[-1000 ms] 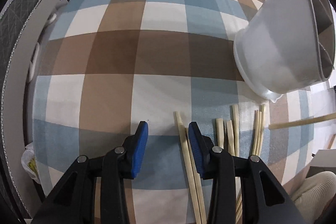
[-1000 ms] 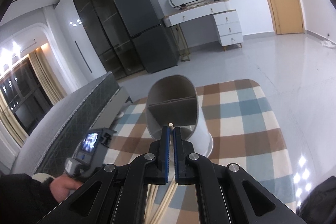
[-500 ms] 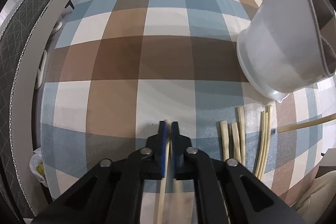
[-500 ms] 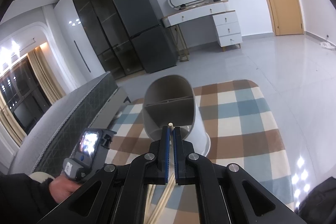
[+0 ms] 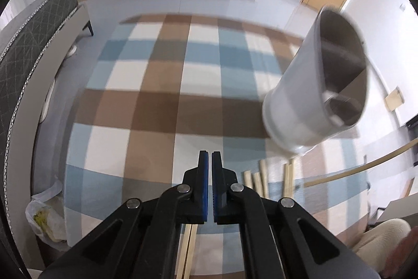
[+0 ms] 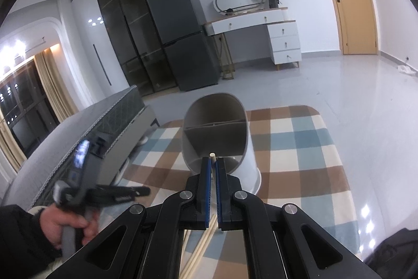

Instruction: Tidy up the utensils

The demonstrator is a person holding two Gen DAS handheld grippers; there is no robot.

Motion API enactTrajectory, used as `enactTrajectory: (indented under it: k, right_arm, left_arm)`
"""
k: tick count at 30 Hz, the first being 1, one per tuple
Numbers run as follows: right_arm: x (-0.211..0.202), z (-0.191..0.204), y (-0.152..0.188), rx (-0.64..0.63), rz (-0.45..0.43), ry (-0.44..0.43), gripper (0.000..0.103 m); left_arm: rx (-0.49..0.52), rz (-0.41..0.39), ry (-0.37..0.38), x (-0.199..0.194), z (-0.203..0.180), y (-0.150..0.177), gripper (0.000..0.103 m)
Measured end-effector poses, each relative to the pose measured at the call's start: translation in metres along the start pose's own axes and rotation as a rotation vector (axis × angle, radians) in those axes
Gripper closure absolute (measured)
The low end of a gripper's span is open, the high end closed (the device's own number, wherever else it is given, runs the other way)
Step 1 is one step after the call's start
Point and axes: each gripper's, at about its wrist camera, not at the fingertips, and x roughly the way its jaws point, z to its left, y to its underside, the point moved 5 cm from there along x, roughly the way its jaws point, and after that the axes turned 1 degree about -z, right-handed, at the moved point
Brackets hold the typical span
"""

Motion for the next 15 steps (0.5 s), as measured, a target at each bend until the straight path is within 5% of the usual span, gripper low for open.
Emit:
enactTrajectory:
  k: [5,15]
  right_arm:
    - [-0.004,0.005,0.002,-0.004,-0.003,-0.001,0.100]
    - [-0.009,0.000,0.002,0.031,-0.008,-0.026,0.100]
  left_arm:
    - [0.006,-0.031,0.005,-0.012,0.007,-0.002,0.103]
    - [0.042,0.280,-0.072,0.062,0.033,0.048,0.103]
